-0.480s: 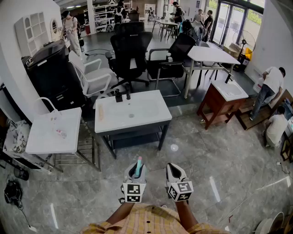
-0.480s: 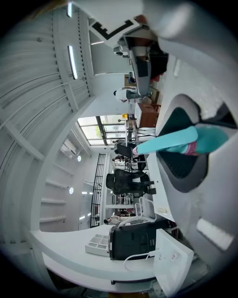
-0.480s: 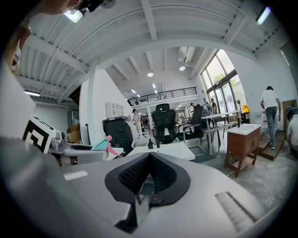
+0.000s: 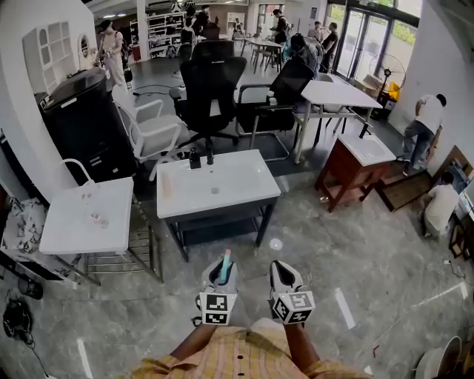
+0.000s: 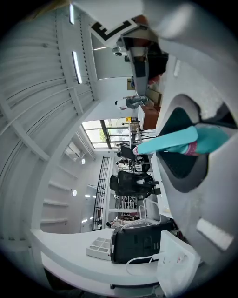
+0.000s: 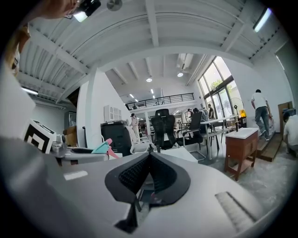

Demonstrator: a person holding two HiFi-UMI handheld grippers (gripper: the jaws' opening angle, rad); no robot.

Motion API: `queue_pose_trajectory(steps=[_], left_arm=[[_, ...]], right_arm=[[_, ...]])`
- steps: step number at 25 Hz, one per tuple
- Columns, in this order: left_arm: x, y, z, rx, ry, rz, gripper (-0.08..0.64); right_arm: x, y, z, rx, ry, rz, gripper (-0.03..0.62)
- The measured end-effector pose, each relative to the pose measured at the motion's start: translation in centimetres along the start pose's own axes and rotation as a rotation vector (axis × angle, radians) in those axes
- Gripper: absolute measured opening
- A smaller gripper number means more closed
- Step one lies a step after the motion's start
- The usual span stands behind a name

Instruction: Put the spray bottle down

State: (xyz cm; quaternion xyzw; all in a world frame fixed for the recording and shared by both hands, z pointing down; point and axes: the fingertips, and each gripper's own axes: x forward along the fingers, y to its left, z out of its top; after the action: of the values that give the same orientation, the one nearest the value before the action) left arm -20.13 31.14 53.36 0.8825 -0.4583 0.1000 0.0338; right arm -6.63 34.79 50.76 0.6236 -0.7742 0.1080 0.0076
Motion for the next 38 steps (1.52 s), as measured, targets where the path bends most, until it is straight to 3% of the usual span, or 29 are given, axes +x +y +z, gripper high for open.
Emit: queue_pose_trajectory(steps=[9, 19, 27, 38], left_arm=[[-0.7, 2.7, -0.9, -0.028, -0.004, -0.011, 0.107], [3.5, 4.5, -2.3, -0.011, 0.034, -0.010, 0.109], [11.3, 6.9, -1.0, -0.013, 0.049, 0.013, 0.108], [26.0, 8.4, 3.9, -0.008, 0.056, 0.068, 0.108]], right_arm=[[1.8, 2.2, 0.6, -0.012, -0.014, -0.014, 0.000], [7.3, 0.5, -1.0, 0.004, 0.011, 0.009, 0.000], [14.1, -4.3, 0.4, 0.011, 0.021, 0.015, 0.000], [25.9, -14.5, 5.4, 0.024, 0.017, 0.079, 0.000]])
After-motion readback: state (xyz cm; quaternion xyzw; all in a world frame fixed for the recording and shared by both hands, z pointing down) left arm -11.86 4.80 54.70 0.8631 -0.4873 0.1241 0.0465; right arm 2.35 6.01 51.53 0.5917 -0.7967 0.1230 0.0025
